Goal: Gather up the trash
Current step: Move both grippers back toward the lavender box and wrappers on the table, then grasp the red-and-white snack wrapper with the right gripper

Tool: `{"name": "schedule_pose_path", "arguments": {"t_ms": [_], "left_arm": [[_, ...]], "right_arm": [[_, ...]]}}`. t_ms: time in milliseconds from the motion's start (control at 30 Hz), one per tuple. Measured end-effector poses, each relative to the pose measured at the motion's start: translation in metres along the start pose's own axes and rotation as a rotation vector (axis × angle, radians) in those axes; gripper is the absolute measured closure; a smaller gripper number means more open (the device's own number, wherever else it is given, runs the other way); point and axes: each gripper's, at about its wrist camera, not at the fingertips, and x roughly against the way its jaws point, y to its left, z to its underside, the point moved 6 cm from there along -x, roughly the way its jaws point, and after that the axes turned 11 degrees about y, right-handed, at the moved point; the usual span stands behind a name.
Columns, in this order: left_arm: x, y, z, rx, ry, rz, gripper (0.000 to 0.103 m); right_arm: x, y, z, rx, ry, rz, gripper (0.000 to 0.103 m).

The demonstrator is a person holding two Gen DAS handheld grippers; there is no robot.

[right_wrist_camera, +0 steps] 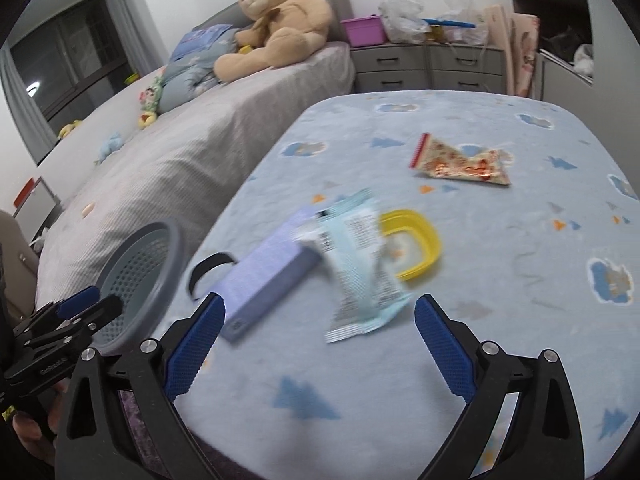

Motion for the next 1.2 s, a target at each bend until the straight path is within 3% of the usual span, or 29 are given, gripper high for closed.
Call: {"name": "schedule_pose_path", "arguments": {"t_ms": [400, 700, 833, 900, 1200], "left_arm": [[-0.008, -0.036, -0.032, -0.04, -0.005, 0.004, 0.033], [-0.029, -0.046, -0.041, -0.044, 0.026, -0.022, 0.033], [-0.036, -0.049, -0.044, -0.045, 0.035, -0.042, 0.033], [-0.039, -0.049, -0.046, -0.044, 0.039, -0.053, 0.033], [-0.052, -0.046, -0.052, -0.035, 0.062, -0.087, 0.033]], "right_arm": [[-0.022, -0.101, -0.069, -0.055, -0.018, 0.133, 0.006], [-0.061, -0.152, -0.113, 0.003, 0.04, 0.152, 0.006], [-0.076, -0.166, -0.132, -0.005, 0.047, 0.139, 0.006], [-0.082, -0.168, -0.142, 0.007, 0.051, 0.091, 0.006], [-0.112, -0.153, -0.16, 0.196, 0.107, 0.016, 0.006]]}}
